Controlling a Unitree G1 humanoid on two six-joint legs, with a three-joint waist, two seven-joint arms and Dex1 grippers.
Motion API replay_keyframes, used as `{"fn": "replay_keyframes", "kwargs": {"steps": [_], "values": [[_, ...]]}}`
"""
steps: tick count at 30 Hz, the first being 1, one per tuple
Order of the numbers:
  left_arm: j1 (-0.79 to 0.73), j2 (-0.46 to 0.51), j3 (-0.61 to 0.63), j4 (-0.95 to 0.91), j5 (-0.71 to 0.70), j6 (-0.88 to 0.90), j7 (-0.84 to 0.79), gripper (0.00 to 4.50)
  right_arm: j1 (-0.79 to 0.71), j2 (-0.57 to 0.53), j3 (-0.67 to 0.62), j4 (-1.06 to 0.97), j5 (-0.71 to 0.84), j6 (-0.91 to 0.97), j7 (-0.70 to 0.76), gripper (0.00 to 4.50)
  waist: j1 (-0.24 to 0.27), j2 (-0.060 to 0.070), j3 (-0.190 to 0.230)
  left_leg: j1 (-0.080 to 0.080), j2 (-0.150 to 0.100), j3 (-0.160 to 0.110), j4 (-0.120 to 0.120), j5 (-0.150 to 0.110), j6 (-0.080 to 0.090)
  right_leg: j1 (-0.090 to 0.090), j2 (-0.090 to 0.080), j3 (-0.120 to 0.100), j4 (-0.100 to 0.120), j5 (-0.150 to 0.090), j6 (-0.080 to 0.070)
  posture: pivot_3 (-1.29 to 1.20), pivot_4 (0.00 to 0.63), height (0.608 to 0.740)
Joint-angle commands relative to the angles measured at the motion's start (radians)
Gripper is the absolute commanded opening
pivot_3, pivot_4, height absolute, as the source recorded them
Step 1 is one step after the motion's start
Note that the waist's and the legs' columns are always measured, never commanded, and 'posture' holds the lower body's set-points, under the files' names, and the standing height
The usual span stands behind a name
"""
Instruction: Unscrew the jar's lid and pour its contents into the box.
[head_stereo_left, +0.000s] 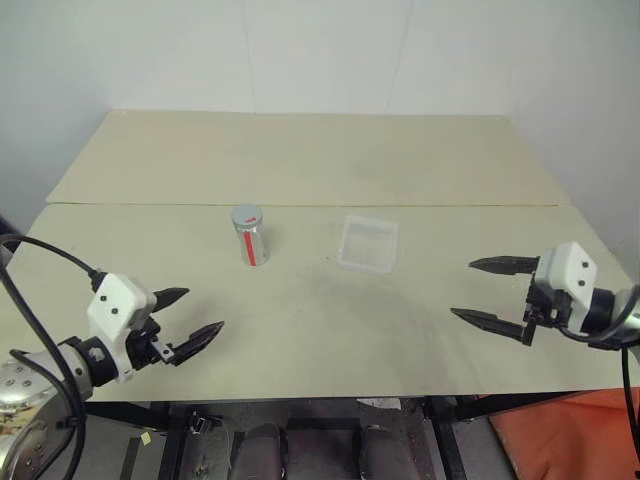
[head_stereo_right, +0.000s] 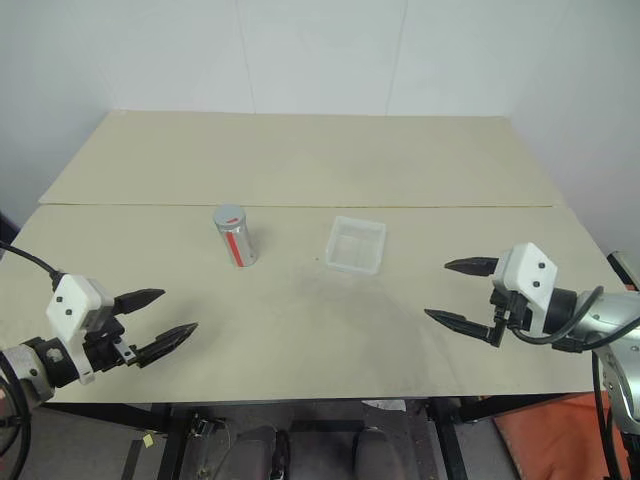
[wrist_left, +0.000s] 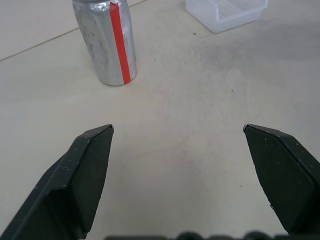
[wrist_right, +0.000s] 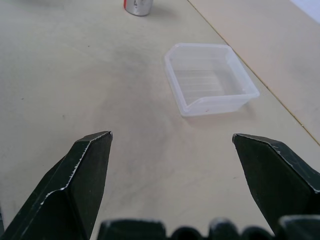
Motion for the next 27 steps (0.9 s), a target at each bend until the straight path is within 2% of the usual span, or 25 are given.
{"fn": "replay_keyframes", "kwargs": {"steps": [1, 13, 16, 18, 21, 27], "values": [[-0.005, -0.010, -0.005, -0.013, -0.002, -0.011, 0.008, 4.50, 0.016, -0.019, -0.032, -0.037, 0.001, 0.005, -0.005, 4.47, 0.000, 0.000, 0.000, 0.000, 0.000, 0.000, 0.000, 0.000, 0.000, 0.000, 0.000, 0.000, 0.000, 0.000, 0.000, 0.00, 0.150, 0.740], [-0.020, -0.041, -0.032, -0.015, 0.017, -0.024, 0.048, 4.50, -0.006, -0.025, -0.012, -0.017, -0.006, -0.004, -0.014, 4.47, 0.001, 0.000, 0.000, 0.000, 0.000, 0.000, 0.000, 0.000, 0.000, 0.000, 0.000, 0.000, 0.000, 0.000, 0.000, 0.00, 0.150, 0.740], [-0.089, -0.083, -0.086, 0.011, 0.095, -0.044, 0.150, 4.50, -0.029, -0.011, -0.002, -0.014, -0.006, 0.011, -0.036, 4.47, 0.003, 0.000, 0.000, 0.000, -0.001, 0.000, 0.000, 0.000, 0.000, 0.000, 0.000, 0.000, 0.000, 0.000, 0.000, 0.00, 0.150, 0.740], [-0.166, -0.121, -0.149, 0.051, 0.196, -0.082, 0.239, 4.50, -0.058, 0.003, 0.034, -0.016, -0.030, 0.024, -0.072, 4.47, 0.005, 0.000, 0.000, 0.001, -0.002, -0.001, 0.001, 0.000, 0.000, 0.001, 0.000, 0.000, 0.000, 0.001, 0.001, 0.00, 0.150, 0.740], [-0.253, -0.199, -0.234, 0.071, 0.268, -0.102, 0.333, 4.50, -0.099, 0.042, 0.102, -0.022, -0.061, 0.051, -0.133, 4.47, 0.006, 0.000, 0.000, 0.003, -0.003, -0.001, 0.001, 0.000, 0.000, 0.005, 0.000, 0.000, 0.000, 0.001, 0.002, 0.00, 0.150, 0.740], [-0.318, -0.335, -0.371, 0.070, 0.382, -0.100, 0.464, 4.50, -0.194, 0.149, 0.216, -0.047, -0.124, 0.103, -0.274, 4.47, 0.000, 0.000, 0.000, 0.002, -0.006, -0.005, 0.000, 0.000, 0.000, 0.006, -0.002, 0.000, -0.001, 0.002, 0.004, 0.00, 0.150, 0.740]]}}
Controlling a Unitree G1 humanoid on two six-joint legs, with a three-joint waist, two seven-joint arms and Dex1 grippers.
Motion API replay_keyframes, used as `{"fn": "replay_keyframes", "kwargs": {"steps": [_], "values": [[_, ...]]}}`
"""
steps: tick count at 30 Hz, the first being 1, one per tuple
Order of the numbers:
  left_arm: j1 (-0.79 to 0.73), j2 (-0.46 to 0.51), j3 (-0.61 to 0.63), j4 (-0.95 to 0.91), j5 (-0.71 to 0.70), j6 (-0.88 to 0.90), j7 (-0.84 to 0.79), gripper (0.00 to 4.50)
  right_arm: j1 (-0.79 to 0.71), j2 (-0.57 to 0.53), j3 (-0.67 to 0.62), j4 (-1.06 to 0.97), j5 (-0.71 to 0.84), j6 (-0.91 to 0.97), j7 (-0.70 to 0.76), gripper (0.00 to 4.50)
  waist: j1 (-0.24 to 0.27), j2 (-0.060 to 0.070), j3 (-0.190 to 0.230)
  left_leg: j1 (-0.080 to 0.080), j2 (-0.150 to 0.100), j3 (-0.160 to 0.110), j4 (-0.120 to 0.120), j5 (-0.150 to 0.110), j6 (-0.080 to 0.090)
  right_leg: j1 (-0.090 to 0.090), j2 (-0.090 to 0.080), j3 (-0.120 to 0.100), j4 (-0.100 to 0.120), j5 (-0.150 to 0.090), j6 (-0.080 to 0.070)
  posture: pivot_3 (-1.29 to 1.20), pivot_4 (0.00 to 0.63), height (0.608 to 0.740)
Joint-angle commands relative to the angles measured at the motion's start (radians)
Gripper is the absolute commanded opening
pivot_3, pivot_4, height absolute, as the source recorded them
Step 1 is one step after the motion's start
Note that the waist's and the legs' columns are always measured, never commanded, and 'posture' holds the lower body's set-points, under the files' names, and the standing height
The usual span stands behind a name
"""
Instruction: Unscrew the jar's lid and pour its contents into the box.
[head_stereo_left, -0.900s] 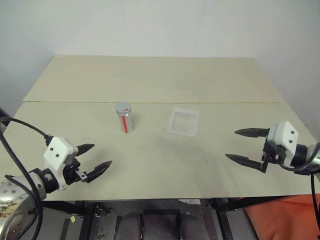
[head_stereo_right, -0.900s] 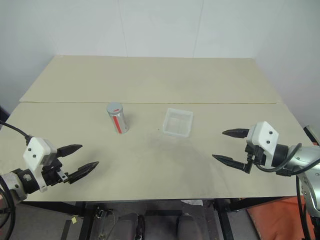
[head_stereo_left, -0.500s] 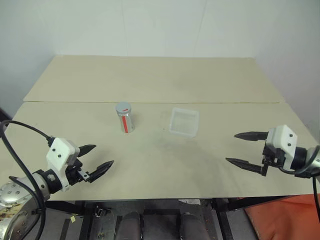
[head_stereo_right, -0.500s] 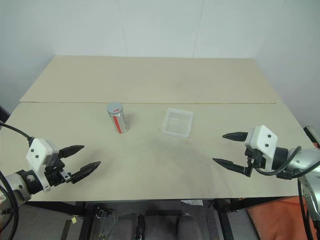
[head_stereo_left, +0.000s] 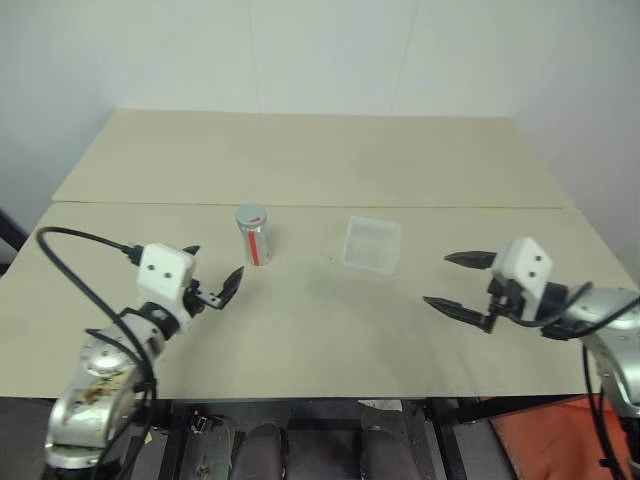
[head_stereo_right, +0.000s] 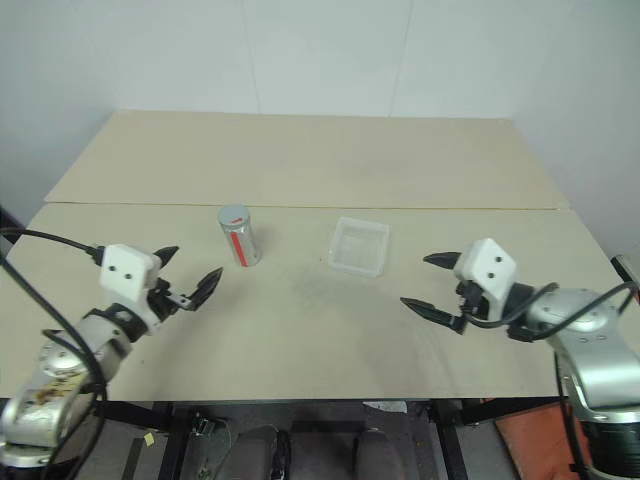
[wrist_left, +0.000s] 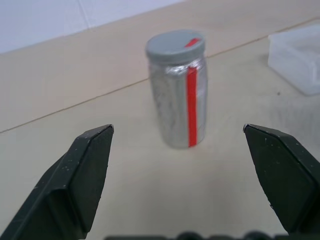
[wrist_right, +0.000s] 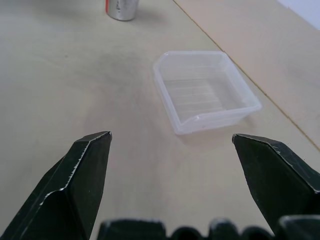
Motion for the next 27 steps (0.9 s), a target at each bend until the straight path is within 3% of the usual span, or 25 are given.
{"fn": "replay_keyframes", "kwargs": {"steps": [1, 7, 15, 27], "values": [[-0.024, -0.038, -0.060, -0.015, 0.080, -0.023, 0.069, 4.50, -0.060, 0.039, 0.034, -0.046, -0.032, 0.029, -0.081, 4.47, -0.002, 0.000, 0.000, 0.000, 0.000, 0.000, 0.000, 0.000, 0.000, 0.000, 0.000, 0.000, 0.000, 0.000, 0.000, 0.00, 0.150, 0.740], [-0.055, -0.137, -0.117, 0.052, 0.206, -0.065, 0.191, 4.50, -0.082, 0.091, 0.080, -0.078, -0.053, 0.056, -0.129, 4.47, 0.003, 0.000, 0.000, 0.000, -0.001, -0.002, 0.000, 0.000, 0.000, 0.000, 0.000, -0.001, 0.000, 0.000, 0.000, 0.00, 0.150, 0.740], [-0.034, -0.286, -0.116, 0.138, 0.170, -0.227, 0.187, 4.50, -0.094, 0.095, 0.084, -0.068, -0.069, 0.058, -0.142, 4.47, 0.004, 0.000, 0.000, -0.001, -0.002, -0.003, 0.000, 0.000, 0.000, 0.001, -0.001, -0.001, 0.000, 0.000, 0.001, 0.00, 0.150, 0.740], [-0.088, -0.359, -0.150, 0.419, 0.264, -0.539, 0.208, 4.50, -0.094, 0.089, 0.101, -0.085, -0.097, 0.051, -0.142, 4.47, 0.004, 0.000, 0.000, -0.001, -0.002, -0.003, 0.000, 0.000, 0.000, 0.001, -0.001, -0.002, 0.000, 0.000, 0.001, 0.00, 0.150, 0.740]]}}
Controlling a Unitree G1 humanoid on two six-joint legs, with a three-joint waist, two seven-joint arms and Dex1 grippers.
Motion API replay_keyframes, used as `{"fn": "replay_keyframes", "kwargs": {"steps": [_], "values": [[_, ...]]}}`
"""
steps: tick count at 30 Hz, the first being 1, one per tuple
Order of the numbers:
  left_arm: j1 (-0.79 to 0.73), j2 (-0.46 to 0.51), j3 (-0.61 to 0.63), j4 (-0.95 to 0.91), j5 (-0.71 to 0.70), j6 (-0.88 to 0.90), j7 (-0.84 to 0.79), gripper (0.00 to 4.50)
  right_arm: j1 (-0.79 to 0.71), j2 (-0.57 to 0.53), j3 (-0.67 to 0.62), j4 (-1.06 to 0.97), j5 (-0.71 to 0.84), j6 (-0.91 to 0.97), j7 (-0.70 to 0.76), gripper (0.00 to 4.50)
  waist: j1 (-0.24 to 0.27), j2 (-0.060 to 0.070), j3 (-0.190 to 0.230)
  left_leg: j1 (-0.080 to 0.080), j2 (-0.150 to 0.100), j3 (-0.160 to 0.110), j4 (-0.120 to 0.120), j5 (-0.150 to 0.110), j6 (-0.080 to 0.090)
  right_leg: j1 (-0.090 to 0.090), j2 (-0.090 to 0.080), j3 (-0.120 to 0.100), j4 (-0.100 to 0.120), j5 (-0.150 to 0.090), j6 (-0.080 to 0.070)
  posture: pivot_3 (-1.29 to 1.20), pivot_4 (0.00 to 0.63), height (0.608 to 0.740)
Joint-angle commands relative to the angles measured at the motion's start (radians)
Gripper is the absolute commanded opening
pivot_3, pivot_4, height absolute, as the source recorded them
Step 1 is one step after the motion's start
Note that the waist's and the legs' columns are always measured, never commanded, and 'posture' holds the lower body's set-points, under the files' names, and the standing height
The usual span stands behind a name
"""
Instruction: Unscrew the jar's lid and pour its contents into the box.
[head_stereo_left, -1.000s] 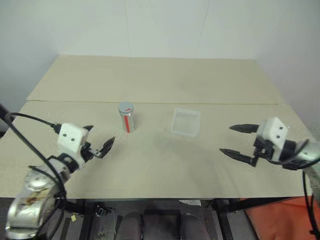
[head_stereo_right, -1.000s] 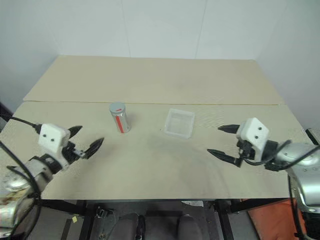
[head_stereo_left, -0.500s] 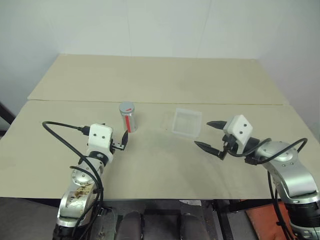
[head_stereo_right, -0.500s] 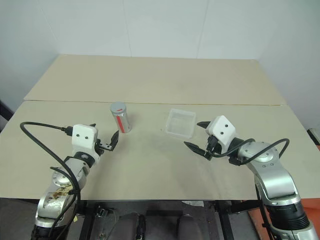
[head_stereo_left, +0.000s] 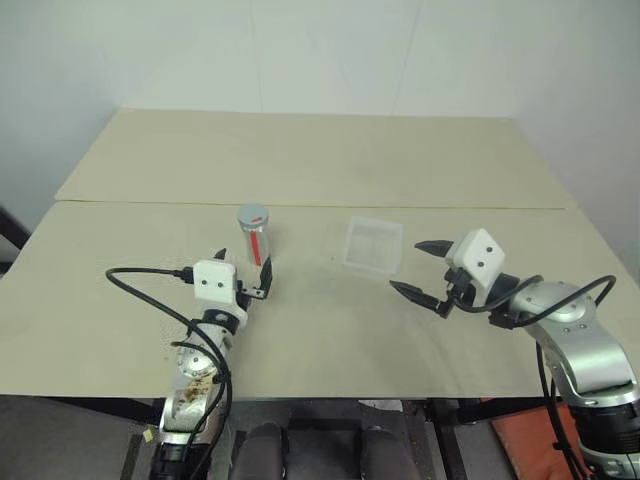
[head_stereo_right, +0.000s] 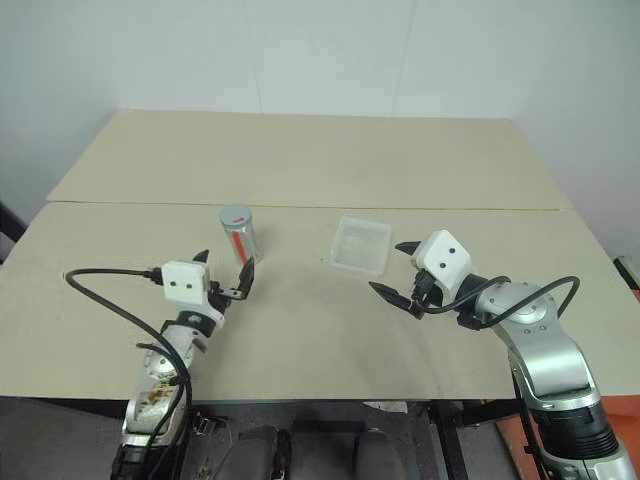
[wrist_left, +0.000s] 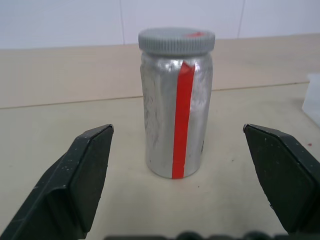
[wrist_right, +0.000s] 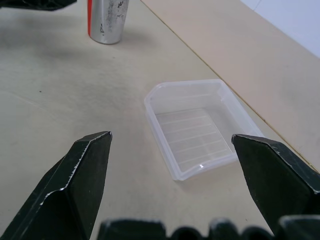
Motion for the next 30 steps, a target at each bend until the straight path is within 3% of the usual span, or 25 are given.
{"fn": "replay_keyframes", "kwargs": {"steps": [1, 30], "values": [[-0.043, -0.012, -0.012, 0.053, 0.036, -0.082, 0.015, 4.50, -0.018, -0.005, -0.005, -0.038, -0.014, -0.010, -0.012, 4.47, 0.000, 0.000, 0.000, 0.000, 0.000, 0.000, 0.000, 0.000, 0.000, 0.000, 0.000, 0.000, 0.000, 0.000, 0.000, 0.00, 0.150, 0.740], [-0.283, -0.082, -0.002, 0.460, 0.149, -0.314, 0.177, 4.50, -0.008, -0.007, -0.015, -0.071, -0.036, 0.006, -0.045, 4.47, 0.000, 0.000, 0.000, -0.001, 0.000, -0.001, 0.000, 0.000, 0.000, 0.000, 0.000, -0.001, 0.000, 0.000, 0.001, 0.00, 0.150, 0.740]]}}
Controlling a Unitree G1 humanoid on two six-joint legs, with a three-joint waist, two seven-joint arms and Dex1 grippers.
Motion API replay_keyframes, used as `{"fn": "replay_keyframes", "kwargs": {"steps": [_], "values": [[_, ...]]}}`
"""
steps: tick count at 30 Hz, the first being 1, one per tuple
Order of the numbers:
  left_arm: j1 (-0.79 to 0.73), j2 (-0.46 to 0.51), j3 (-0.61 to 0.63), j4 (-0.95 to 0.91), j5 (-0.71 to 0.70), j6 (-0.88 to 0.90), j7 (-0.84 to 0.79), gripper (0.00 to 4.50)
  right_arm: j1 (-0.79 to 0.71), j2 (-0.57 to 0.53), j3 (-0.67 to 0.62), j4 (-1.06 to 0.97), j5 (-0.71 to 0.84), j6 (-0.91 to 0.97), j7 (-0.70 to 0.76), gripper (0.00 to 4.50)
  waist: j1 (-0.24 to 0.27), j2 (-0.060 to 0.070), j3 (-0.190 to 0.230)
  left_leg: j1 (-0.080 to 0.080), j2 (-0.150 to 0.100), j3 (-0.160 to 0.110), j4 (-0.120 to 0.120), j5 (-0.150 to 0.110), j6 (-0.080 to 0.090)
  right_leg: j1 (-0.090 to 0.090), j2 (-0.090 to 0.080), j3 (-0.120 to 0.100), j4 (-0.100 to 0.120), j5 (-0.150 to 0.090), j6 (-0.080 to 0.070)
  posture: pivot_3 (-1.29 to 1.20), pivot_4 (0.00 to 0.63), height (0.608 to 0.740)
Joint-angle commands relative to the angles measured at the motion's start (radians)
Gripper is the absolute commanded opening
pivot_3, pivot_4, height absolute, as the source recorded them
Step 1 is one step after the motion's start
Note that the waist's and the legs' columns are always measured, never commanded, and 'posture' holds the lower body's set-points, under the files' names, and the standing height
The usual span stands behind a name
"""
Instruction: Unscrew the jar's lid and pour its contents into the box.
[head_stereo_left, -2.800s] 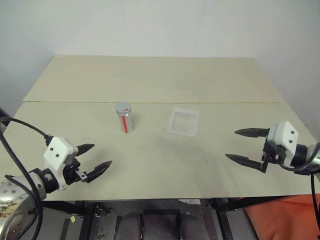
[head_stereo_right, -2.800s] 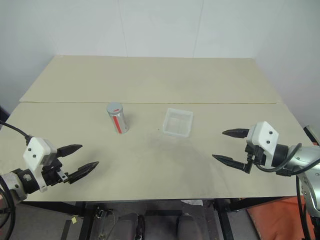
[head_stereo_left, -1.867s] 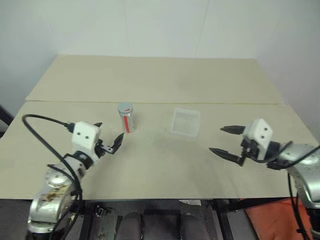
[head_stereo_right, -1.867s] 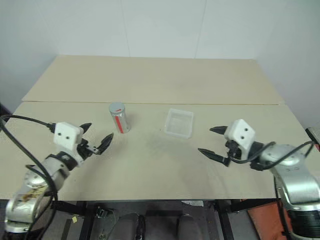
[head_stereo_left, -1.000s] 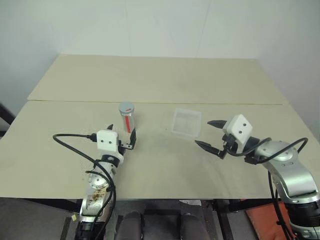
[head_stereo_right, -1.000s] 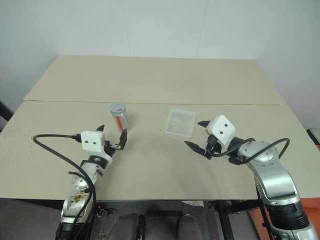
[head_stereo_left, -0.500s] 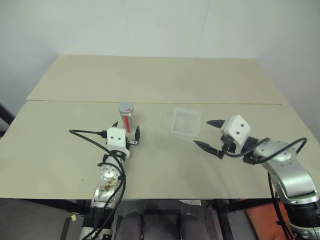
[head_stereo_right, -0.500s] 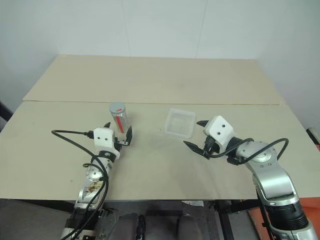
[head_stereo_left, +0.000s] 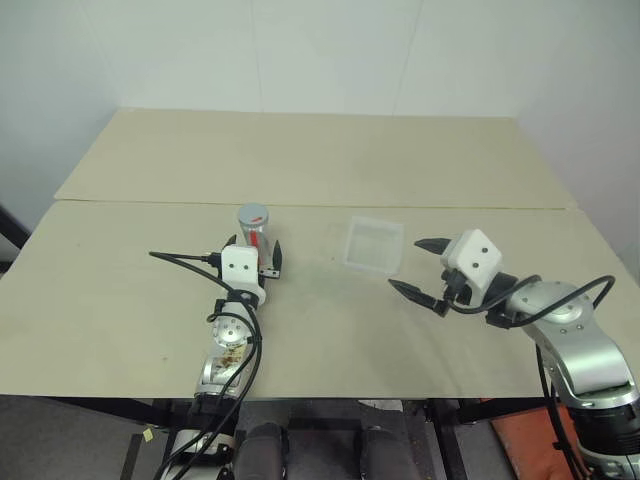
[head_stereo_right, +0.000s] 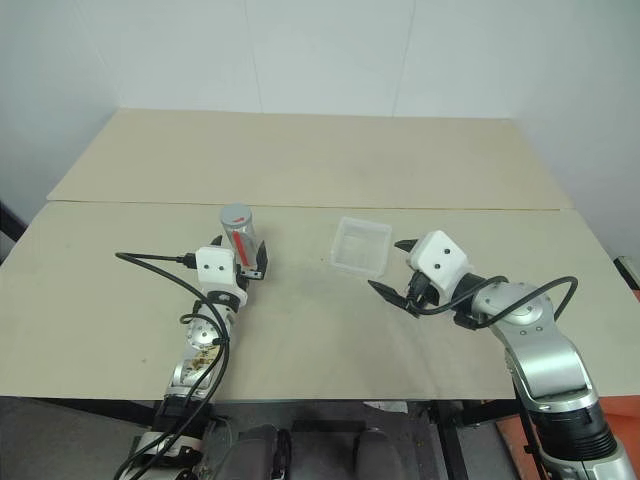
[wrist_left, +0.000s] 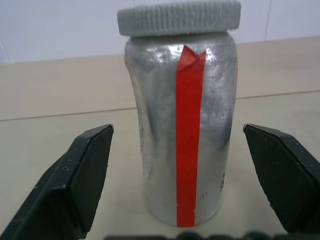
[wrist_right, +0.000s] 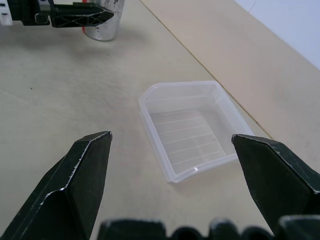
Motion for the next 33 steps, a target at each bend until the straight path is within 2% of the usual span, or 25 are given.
{"fn": "replay_keyframes", "kwargs": {"steps": [1, 16, 19, 24, 25, 33], "values": [[-0.041, -0.010, -0.002, 0.029, 0.024, -0.055, 0.037, 4.50, -0.008, -0.007, -0.025, -0.043, -0.006, -0.001, -0.015, 4.47, 0.000, 0.000, 0.000, 0.000, 0.000, 0.000, 0.000, 0.000, 0.000, 0.000, 0.000, 0.000, 0.000, 0.000, 0.000, 0.00, 0.150, 0.740], [-0.099, -0.019, -0.014, 0.148, 0.064, -0.163, 0.100, 4.50, 0.022, -0.011, -0.035, -0.056, -0.006, -0.006, -0.012, 4.47, 0.000, 0.000, 0.000, -0.001, 0.000, 0.000, 0.000, 0.000, 0.000, 0.000, 0.000, 0.000, 0.000, 0.000, 0.000, 0.00, 0.150, 0.740], [-0.102, -0.027, -0.009, 0.147, 0.061, -0.151, 0.111, 3.92, 0.027, -0.013, -0.038, -0.059, -0.007, 0.000, -0.016, 4.50, 0.000, 0.000, 0.000, -0.001, 0.000, 0.000, 0.000, 0.000, 0.000, 0.000, 0.000, 0.000, 0.000, 0.000, 0.000, 0.00, 0.150, 0.740], [-0.103, -0.025, -0.016, 0.161, 0.073, -0.162, 0.112, 2.19, 0.020, -0.003, -0.024, -0.046, -0.018, -0.008, -0.026, 4.50, 0.000, 0.000, 0.000, -0.001, 0.000, 0.000, 0.000, 0.000, 0.000, 0.000, 0.000, 0.000, 0.000, 0.000, 0.000, 0.00, 0.150, 0.740], [-0.103, -0.027, -0.015, 0.163, 0.068, -0.161, 0.110, 1.96, 0.017, 0.000, -0.019, -0.045, -0.020, -0.009, -0.028, 4.50, 0.000, 0.000, 0.000, -0.001, 0.000, 0.000, 0.000, 0.000, 0.000, 0.000, 0.000, 0.000, 0.000, 0.000, 0.000, 0.00, 0.150, 0.740], [-0.076, -0.022, -0.026, 0.115, 0.064, -0.142, 0.074, 1.89, -0.003, 0.018, -0.003, -0.039, -0.025, -0.015, -0.032, 4.50, 0.000, 0.000, 0.000, -0.001, 0.000, 0.000, 0.000, 0.000, 0.000, 0.000, 0.000, 0.000, 0.000, 0.000, 0.000, 0.00, 0.150, 0.740]]}}
